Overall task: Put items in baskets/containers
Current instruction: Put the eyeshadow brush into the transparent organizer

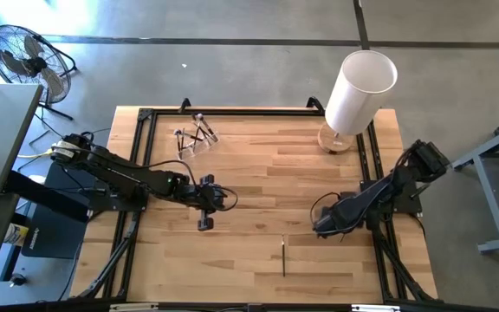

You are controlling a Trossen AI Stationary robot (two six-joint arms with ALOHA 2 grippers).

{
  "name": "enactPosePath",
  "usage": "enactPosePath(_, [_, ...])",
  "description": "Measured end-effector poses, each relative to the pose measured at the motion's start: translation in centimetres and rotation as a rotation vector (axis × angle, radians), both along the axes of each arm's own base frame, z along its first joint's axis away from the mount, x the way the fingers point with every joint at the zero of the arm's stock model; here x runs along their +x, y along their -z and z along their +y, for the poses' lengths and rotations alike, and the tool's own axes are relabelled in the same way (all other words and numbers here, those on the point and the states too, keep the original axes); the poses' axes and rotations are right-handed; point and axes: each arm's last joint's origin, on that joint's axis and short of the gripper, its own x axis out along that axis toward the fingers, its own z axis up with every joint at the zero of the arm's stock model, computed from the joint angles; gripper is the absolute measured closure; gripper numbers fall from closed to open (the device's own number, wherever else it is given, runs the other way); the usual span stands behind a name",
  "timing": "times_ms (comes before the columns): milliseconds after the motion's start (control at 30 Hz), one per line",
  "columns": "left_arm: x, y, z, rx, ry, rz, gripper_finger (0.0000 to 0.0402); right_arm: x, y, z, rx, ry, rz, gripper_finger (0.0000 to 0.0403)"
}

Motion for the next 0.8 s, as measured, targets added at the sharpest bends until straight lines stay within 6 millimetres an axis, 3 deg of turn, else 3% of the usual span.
enactPosePath(100, [-0.1,0.1,0.0,-0.004,0.006,0.016,0.0399,0.6,-0.3,-0.1,-0.036,-0.067,-0.034,0.0374])
enactPosePath(167, [-0.1,0.1,0.0,-0.011,0.012,0.016,0.0399,0.9,-0.4,-0.5,-0.05,-0.105,-0.049,0.039])
enactPosePath(300, [-0.1,0.1,0.0,-0.011,0.012,0.016,0.0399,1.4,-0.3,-1.1,-0.1,-0.181,-0.092,0.0376])
enactPosePath(400, [-0.1,0.1,0.0,-0.011,0.012,0.017,0.0399,1.9,-0.4,-1.2,-0.145,-0.256,-0.135,0.0387])
enactPosePath(500, [-0.1,0.1,0.0,-0.011,0.012,0.017,0.0399,4.1,-0.7,-0.8,-0.243,-0.341,-0.359,0.0396])
enactPosePath(600, [-0.1,0.1,0.0,-0.01,0.012,0.017,0.0399,6.0,-1.0,-0.2,-0.241,-0.416,-0.516,0.0388])
enactPosePath(800, [-0.2,0.1,0.0,-0.014,0.006,0.023,0.0399,7.4,-0.9,-1.2,-0.173,-0.431,-0.569,0.0385])
